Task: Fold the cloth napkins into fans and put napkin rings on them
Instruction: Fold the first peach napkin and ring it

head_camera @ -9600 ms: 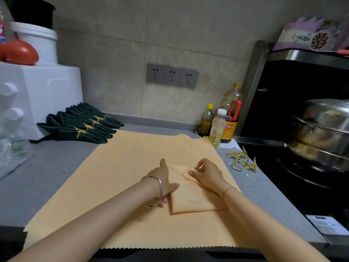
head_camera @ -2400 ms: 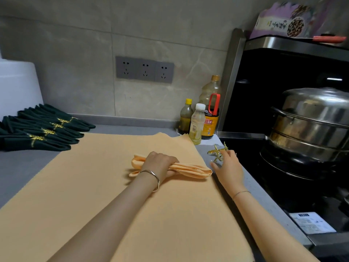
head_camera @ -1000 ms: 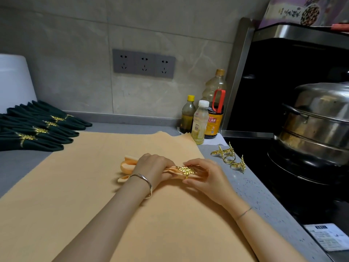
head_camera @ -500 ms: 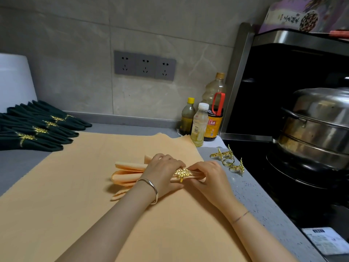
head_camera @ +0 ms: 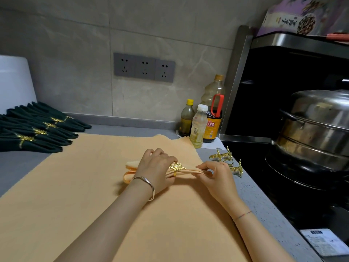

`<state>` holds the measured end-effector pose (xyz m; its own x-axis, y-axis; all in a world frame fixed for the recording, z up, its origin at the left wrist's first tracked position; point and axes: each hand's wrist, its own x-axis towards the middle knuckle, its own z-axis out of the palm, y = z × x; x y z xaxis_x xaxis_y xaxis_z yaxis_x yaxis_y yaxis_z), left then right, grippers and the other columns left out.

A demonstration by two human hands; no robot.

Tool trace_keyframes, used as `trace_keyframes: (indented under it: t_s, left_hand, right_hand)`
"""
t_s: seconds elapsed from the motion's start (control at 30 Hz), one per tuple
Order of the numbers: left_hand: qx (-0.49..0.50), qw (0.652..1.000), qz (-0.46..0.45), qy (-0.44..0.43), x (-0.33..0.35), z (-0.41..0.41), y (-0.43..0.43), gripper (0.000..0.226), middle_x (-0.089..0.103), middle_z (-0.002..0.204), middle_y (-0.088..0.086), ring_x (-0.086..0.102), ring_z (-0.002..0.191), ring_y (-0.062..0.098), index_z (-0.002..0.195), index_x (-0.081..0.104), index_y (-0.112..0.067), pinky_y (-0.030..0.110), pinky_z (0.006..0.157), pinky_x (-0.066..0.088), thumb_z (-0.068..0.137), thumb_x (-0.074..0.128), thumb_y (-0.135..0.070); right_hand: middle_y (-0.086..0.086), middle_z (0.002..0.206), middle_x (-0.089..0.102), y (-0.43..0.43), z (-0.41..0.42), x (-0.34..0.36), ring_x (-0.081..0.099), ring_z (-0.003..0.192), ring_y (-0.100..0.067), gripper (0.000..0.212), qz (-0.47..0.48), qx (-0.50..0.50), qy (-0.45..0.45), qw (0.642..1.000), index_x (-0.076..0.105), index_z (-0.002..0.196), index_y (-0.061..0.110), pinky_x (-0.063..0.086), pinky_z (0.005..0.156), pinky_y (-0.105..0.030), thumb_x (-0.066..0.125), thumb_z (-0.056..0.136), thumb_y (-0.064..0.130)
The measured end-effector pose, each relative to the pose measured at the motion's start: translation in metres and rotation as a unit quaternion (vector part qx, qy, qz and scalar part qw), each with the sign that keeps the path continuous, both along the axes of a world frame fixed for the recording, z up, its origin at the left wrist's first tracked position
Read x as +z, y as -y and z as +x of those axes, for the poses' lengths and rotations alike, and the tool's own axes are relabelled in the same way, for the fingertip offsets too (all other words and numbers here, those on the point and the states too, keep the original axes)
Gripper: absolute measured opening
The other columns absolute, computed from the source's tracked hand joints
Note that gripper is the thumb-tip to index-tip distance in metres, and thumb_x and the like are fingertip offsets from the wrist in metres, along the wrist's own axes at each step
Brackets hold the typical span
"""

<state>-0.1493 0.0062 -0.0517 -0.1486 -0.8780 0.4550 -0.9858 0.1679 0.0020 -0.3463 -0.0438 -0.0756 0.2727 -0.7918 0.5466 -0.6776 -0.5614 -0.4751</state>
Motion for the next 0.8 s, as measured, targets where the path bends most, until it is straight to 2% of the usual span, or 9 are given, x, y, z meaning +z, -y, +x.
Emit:
trace_keyframes:
  t_s: [0.07,0.13,0.2,0.27,0.37,0.43,0.53,0.63,0.8]
  left_hand:
    - [-0.001,1.0,0.024,0.012,0.0,0.003,0.0,0.039,0.058,0.12,-0.014,0.038,0.12,0.011,0.123,0.053,-0.036,0.029,0.101,0.021,0.086,0.055,-0.047]
    - [-0.001,0.997,0.064,0.036,0.001,0.008,-0.001,0.047,0.055,0.126,-0.013,0.037,0.124,0.012,0.129,0.049,-0.035,0.03,0.105,0.019,0.085,0.058,-0.049]
    - [0.011,0.994,0.093,0.057,0.006,0.017,-0.004,0.06,0.05,0.134,-0.011,0.035,0.129,0.012,0.137,0.04,-0.035,0.031,0.109,0.018,0.083,0.061,-0.051]
    - [0.025,0.992,0.107,0.059,0.013,0.032,-0.007,0.07,0.046,0.137,-0.01,0.034,0.131,0.013,0.141,0.033,-0.035,0.032,0.111,0.016,0.081,0.063,-0.053]
    - [0.036,0.992,0.108,0.058,0.027,0.063,-0.015,0.072,0.045,0.137,-0.011,0.037,0.128,0.013,0.141,0.033,-0.037,0.03,0.108,0.019,0.079,0.062,-0.059]
    - [0.048,0.992,0.106,0.048,0.034,0.085,-0.021,0.073,0.046,0.138,-0.011,0.04,0.127,0.013,0.142,0.033,-0.037,0.029,0.105,0.024,0.079,0.06,-0.063]
    - [0.066,0.991,0.113,0.002,0.035,0.119,-0.027,0.075,0.041,0.145,-0.009,0.037,0.132,0.015,0.146,0.029,-0.034,0.029,0.107,0.025,0.082,0.058,-0.061]
    - [0.113,0.986,0.118,-0.041,0.022,0.163,-0.025,0.07,0.033,0.152,-0.006,0.031,0.138,0.016,0.149,0.025,-0.028,0.031,0.111,0.025,0.09,0.05,-0.056]
    - [0.166,0.969,0.148,-0.106,-0.013,0.231,-0.008,0.067,0.01,0.16,-0.003,0.013,0.146,0.015,0.153,0.011,-0.021,0.028,0.118,0.012,0.098,0.035,-0.05]
  right_hand:
    - [0.02,0.073,0.066,0.0,0.0,-0.002,0.058,0.083,-0.009,0.013,0.012,0.021,0.001,1.0,0.067,0.075,0.038,0.043,0.076,-0.028,0.074,0.076,0.028]
    - [0.017,0.078,0.067,0.0,-0.001,-0.004,0.059,0.081,-0.006,0.01,0.038,0.047,-0.041,0.997,0.067,0.08,0.037,0.047,0.074,-0.03,0.073,0.075,0.031]
    - [0.02,0.095,0.065,-0.001,0.001,-0.008,0.057,0.093,-0.006,0.026,0.056,0.075,-0.103,0.99,0.064,0.101,0.038,0.046,0.084,-0.029,0.071,0.076,0.043]
    - [0.02,0.109,0.061,-0.004,0.006,-0.008,0.054,0.104,-0.006,0.046,0.073,0.109,-0.12,0.984,0.055,0.118,0.04,0.043,0.093,-0.028,0.071,0.076,0.049]
    - [0.015,0.12,0.06,-0.008,0.028,-0.005,0.053,0.111,-0.007,0.063,0.061,0.131,-0.146,0.979,0.047,0.131,0.035,0.041,0.096,-0.027,0.071,0.075,0.052]
    - [0.014,0.117,0.062,-0.009,0.042,-0.004,0.055,0.108,-0.007,0.063,0.054,0.131,-0.133,0.981,0.05,0.13,0.032,0.043,0.093,-0.026,0.072,0.074,0.052]
    - [0.016,0.108,0.064,-0.004,0.055,-0.006,0.059,0.1,-0.007,0.049,0.068,0.122,-0.104,0.985,0.056,0.12,0.03,0.045,0.083,-0.023,0.072,0.076,0.047]
    - [0.018,0.102,0.064,0.007,0.067,-0.004,0.059,0.095,-0.004,0.042,0.098,0.118,-0.079,0.985,0.059,0.114,0.03,0.048,0.083,-0.025,0.073,0.077,0.042]
    - [0.013,0.093,0.065,0.038,0.112,0.009,0.061,0.086,-0.004,0.033,0.116,0.121,-0.015,0.986,0.057,0.101,0.025,0.05,0.079,-0.027,0.078,0.076,0.029]
